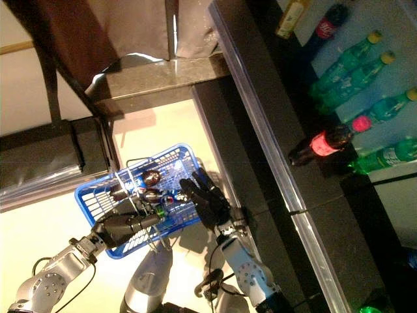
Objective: Pick up the drink and place into the basket.
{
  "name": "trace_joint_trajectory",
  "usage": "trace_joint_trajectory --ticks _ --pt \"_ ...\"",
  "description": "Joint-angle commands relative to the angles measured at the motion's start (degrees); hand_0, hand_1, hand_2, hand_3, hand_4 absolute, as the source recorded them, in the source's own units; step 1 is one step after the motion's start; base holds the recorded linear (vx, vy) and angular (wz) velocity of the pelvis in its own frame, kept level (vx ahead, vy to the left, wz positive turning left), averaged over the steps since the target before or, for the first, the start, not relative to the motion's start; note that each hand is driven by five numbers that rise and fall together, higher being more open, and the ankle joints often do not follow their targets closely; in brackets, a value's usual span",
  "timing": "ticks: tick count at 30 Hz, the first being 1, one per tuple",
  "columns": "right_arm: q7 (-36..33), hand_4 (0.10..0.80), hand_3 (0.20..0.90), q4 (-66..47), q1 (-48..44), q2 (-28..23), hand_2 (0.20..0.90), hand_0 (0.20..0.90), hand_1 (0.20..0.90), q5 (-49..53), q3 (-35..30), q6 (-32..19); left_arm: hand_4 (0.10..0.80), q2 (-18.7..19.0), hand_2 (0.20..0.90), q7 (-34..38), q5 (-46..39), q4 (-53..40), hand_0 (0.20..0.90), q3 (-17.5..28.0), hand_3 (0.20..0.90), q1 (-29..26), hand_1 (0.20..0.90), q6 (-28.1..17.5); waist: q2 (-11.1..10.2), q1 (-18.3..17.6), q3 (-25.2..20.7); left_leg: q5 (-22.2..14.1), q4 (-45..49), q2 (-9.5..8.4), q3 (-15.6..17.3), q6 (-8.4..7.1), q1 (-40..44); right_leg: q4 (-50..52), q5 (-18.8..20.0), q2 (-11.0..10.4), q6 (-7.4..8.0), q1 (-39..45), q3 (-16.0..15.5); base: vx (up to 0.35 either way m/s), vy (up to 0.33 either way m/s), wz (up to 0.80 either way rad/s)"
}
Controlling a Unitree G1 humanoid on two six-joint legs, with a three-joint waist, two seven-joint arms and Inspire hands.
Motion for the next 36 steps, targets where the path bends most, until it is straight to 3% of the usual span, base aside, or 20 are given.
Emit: trace_joint_trajectory --ticks 1,10,15,19,24,28,29,33,36 --pt "6.6 0.8 0.9 -8.1 0.0 -1.6 0.9 0.9 0.9 -2.1 0.4 -2.7 0.1 -5.4 0.3 -9.7 -4.8 -18.0 0.3 -5.4 0.2 3.3 0.3 -7.2 2.0 -2.5 -6.8 -2.1 -1.7 -0.56 4.9 5.03 4.8 1.7 6.5 1.0 -0.01 -2.4 2.7 0.023 0.018 -0.16" --pt "14.9 0.8 0.9 -12.8 10.5 -6.7 0.9 0.9 0.9 -3.5 -0.6 1.4 0.1 -7.6 0.3 1.2 -1.3 -6.4 0.3 -4.0 0.2 7.8 0.3 -15.0 -0.2 -8.1 -12.8 -3.1 -4.0 1.38 9.6 3.96 10.6 -2.7 7.0 2.2 1.14 0.3 8.0 0.038 0.005 -0.28" --pt "14.8 0.8 0.9 -9.3 14.3 -6.9 0.9 0.9 0.9 -7.7 -2.2 4.2 0.1 -10.2 0.3 5.4 0.2 2.5 0.3 -2.5 0.2 9.0 0.3 -17.7 0.1 -11.0 -16.2 -3.2 -6.5 2.54 12.5 3.36 14.0 -4.9 6.9 2.4 1.25 1.9 10.5 0.012 0.039 -0.36" --pt "12.4 0.8 0.9 -4.6 17.2 -7.0 0.9 0.9 0.9 -17.2 -3.9 5.7 0.1 -12.5 0.3 9.1 -1.0 9.7 0.3 -1.0 0.2 10.0 0.3 -20.1 0.4 -13.0 -18.1 -3.1 -8.1 3.38 14.8 2.84 15.5 -7.0 7.3 2.3 1.29 2.7 12.4 -0.044 0.041 -0.3" --pt "7.9 0.8 0.9 12.6 17.6 -6.2 0.9 0.9 0.9 -36.0 -5.2 7.4 0.1 -15.7 0.3 13.7 -1.3 27.2 0.3 2.7 0.2 6.6 0.3 -22.5 0.6 -16.4 -21.1 -2.3 -10.3 4.59 18.5 2.06 16.3 -10.5 8.8 1.6 1.44 3.0 15.0 -0.061 0.023 -0.34" --pt "6.6 0.8 0.9 22.8 16.3 -4.2 0.9 0.9 0.9 -38.9 -5.0 8.5 0.1 -17.0 0.3 14.5 -1.2 35.1 0.3 4.3 0.2 3.8 0.3 -22.5 0.9 -17.4 -22.2 -2.1 -10.9 4.97 19.6 1.68 16.3 -11.7 9.6 1.2 1.44 3.1 15.2 -0.049 0.01 -0.22" --pt "4.9 0.8 0.9 31.5 14.7 -2.7 0.9 0.9 0.9 -45.4 -5.0 7.0 0.1 -17.7 0.3 14.5 1.1 40.2 0.3 4.8 0.2 2.1 0.3 -23.2 1.2 -17.6 -22.7 -2.2 -11.2 5.08 20.0 1.66 16.3 -12.5 10.0 0.9 1.43 3.3 15.1 -0.043 0.016 -0.25" --pt "1.1 0.8 0.9 50.5 11.1 1.5 0.9 0.9 0.9 -54.5 -6.8 6.4 0.1 -18.9 0.3 16.2 3.5 49.2 0.3 5.7 0.2 -1.5 0.3 -23.0 2.1 -18.0 -23.6 -2.4 -11.8 5.17 20.8 1.57 16.5 -14.2 10.8 0.1 1.62 3.9 14.6 -0.051 0.023 -0.12" --pt "0.0 0.8 0.9 59.6 9.9 3.2 0.9 0.9 0.9 -53.8 -7.7 6.0 0.1 -19.7 0.3 16.1 5.2 54.0 0.3 5.8 0.2 -3.1 0.3 -22.9 2.6 -18.1 -24.2 -2.5 -12.4 5.15 21.2 1.46 16.8 -15.2 11.1 -0.4 1.81 4.4 14.3 0.0 0.0 0.0"
